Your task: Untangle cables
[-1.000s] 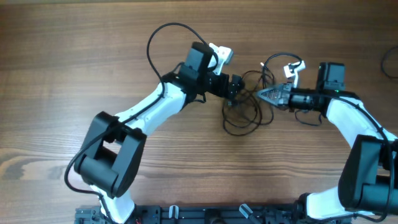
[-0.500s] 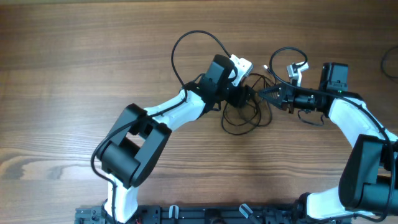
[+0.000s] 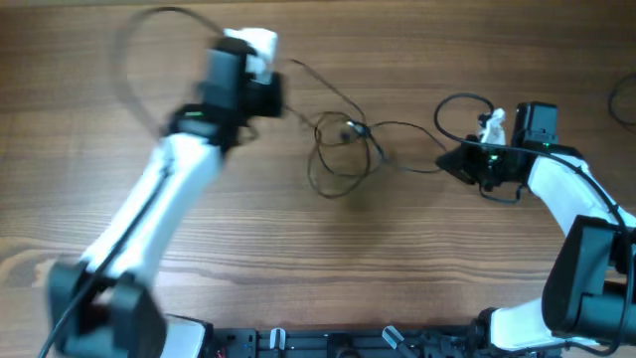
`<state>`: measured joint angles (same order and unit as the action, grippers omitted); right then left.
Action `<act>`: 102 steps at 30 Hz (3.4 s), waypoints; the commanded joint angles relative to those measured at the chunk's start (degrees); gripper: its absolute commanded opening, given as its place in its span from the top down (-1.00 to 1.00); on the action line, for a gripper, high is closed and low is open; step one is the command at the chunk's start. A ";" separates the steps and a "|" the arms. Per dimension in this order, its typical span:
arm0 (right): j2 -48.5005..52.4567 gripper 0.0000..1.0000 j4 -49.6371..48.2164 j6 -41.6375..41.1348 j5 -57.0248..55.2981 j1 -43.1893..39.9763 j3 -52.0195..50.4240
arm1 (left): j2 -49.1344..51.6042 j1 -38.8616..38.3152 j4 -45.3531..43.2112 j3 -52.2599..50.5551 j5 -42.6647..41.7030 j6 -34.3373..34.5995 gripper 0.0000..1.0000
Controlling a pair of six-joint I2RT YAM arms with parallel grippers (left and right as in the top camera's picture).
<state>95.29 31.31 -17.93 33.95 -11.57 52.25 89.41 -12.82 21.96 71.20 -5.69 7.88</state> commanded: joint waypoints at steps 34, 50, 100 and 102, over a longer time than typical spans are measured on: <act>-20.74 0.84 19.45 2.95 -13.86 7.06 18.43 | 2.45 17.03 14.80 -0.07 -0.48 20.90 0.84; 13.38 -0.01 14.29 13.73 -22.58 25.53 18.40 | 3.30 16.79 16.04 -0.07 -0.48 20.92 -1.00; 27.39 0.91 -19.96 17.84 -43.93 -4.07 44.92 | 3.30 16.79 16.04 -0.07 -0.48 20.92 -1.00; 32.76 0.91 -19.63 15.52 -47.30 -5.18 44.92 | 3.30 16.79 16.04 -0.07 -0.48 20.92 -1.00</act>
<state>121.95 11.40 -0.05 -9.13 -15.25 96.57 92.18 4.16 38.15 71.29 -5.91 29.08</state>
